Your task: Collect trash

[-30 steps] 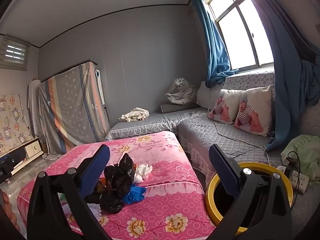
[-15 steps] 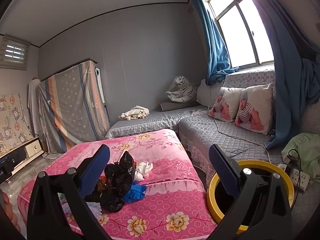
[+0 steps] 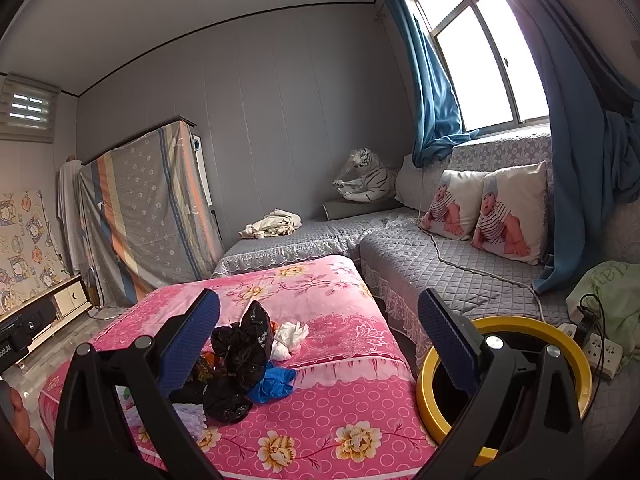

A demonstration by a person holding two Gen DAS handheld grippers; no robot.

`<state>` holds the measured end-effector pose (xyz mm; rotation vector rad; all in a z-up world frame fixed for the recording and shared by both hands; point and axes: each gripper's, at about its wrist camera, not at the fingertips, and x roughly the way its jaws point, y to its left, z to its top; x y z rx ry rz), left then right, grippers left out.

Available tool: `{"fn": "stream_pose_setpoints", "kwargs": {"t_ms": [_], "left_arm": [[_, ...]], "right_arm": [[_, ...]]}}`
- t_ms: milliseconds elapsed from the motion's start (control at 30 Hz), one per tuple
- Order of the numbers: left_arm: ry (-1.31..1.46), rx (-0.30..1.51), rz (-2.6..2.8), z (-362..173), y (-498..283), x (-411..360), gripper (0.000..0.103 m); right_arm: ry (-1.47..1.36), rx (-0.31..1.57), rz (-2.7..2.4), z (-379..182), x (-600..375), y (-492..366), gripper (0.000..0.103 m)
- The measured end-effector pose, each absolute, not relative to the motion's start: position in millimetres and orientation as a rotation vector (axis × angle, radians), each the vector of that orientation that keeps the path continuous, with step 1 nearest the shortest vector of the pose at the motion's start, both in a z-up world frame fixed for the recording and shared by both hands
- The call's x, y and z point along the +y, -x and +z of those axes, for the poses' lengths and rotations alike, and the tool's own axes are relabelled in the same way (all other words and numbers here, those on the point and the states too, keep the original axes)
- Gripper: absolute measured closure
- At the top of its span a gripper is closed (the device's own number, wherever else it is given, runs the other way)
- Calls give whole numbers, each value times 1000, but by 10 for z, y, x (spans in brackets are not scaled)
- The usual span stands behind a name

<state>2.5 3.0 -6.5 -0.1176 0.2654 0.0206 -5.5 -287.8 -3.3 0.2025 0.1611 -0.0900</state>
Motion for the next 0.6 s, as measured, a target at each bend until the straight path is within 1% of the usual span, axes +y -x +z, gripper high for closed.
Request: {"fn": "stream_pose_setpoints", "kwargs": {"t_ms": [600], "left_arm": [[120, 281, 20, -67, -31, 26, 8]], "right_arm": [[-212, 171, -93, -47, -2889, 42, 8]]}}
